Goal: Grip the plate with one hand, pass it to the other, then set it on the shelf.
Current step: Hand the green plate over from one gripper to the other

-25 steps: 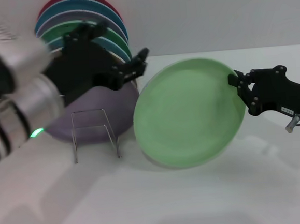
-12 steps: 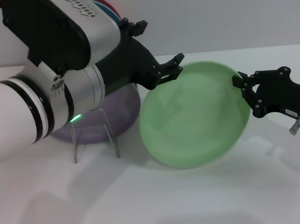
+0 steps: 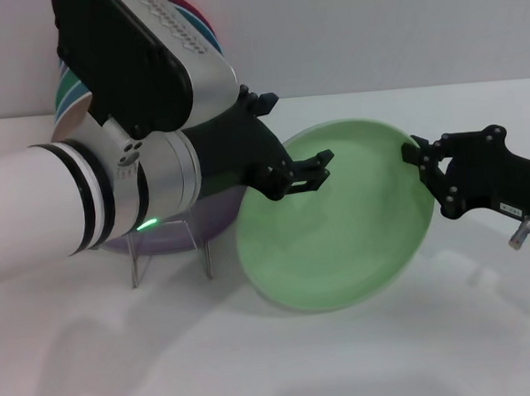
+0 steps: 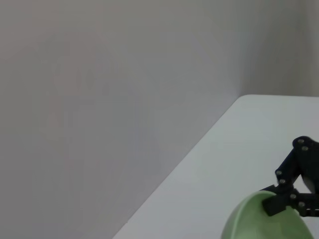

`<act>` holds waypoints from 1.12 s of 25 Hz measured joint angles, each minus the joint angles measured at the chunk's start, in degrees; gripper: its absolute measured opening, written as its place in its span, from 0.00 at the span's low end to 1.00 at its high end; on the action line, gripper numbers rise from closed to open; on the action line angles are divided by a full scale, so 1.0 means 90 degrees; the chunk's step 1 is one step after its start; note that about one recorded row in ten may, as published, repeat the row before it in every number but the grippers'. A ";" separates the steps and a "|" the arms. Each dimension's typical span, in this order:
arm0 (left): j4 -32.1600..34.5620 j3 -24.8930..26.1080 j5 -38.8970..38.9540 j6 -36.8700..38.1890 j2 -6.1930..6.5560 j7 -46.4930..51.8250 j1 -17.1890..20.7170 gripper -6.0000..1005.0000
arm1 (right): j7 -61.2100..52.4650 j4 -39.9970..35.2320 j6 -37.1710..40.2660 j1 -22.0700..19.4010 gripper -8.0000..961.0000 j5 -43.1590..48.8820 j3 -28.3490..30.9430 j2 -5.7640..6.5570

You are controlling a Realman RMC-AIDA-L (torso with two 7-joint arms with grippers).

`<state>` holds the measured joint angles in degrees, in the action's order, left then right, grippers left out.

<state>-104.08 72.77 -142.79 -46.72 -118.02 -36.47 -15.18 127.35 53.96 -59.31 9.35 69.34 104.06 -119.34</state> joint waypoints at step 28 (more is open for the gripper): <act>0.0604 0.0017 -0.0005 0.0172 -0.0029 -0.0340 -0.0230 0.53 | -0.0071 -0.0085 -0.0545 -0.0031 0.08 -0.0155 0.0205 0.0017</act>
<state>-98.64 72.92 -142.83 -45.17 -118.28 -39.53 -17.25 126.72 53.19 -64.22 9.07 67.94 105.90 -119.18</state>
